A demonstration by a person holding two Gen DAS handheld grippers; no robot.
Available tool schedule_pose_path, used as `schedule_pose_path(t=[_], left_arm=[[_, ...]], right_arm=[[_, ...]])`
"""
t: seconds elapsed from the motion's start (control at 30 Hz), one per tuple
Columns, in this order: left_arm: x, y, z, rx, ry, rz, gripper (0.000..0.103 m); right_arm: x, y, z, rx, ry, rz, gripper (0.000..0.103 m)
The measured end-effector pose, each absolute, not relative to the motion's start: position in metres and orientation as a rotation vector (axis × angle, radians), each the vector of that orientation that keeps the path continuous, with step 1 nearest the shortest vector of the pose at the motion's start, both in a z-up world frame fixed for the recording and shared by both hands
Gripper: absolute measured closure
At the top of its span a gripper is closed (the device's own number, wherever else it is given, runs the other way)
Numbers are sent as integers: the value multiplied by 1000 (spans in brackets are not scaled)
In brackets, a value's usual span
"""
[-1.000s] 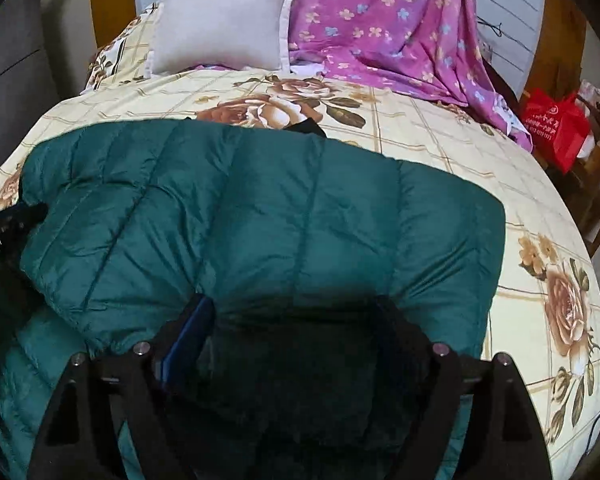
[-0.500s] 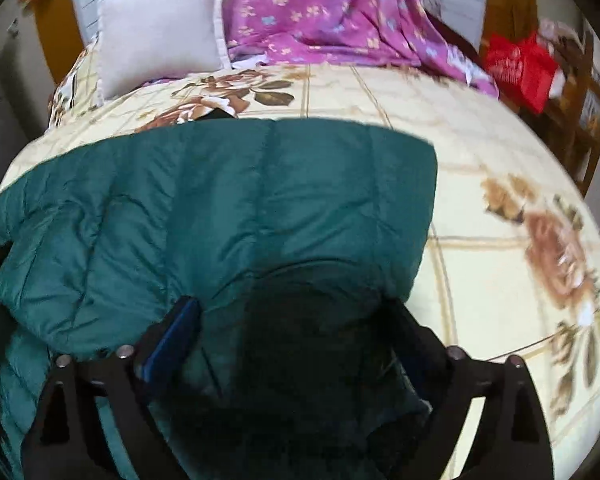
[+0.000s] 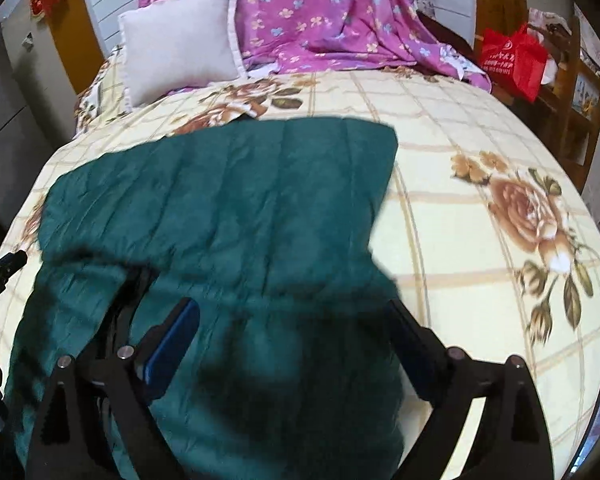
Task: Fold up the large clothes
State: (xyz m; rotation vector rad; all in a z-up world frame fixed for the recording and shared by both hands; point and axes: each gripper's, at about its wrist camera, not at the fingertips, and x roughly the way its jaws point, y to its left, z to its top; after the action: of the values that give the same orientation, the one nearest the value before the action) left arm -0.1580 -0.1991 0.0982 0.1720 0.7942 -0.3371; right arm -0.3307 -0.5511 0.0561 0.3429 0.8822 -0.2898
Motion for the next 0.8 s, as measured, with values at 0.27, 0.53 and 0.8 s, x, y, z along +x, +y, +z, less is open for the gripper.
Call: schedule_pose_path(t=[0.27, 0.53, 0.8], left_arm=[[-197, -170, 92, 190, 809, -338, 79], [-215, -159, 87, 163, 830, -338, 79], [-227, -163, 85, 144, 842, -360, 79]], right_arm=[[-363, -523, 45, 356, 927, -257, 8], [-386, -515, 43, 368, 934, -267, 8], [-403, -505, 42, 373, 947, -262, 8]])
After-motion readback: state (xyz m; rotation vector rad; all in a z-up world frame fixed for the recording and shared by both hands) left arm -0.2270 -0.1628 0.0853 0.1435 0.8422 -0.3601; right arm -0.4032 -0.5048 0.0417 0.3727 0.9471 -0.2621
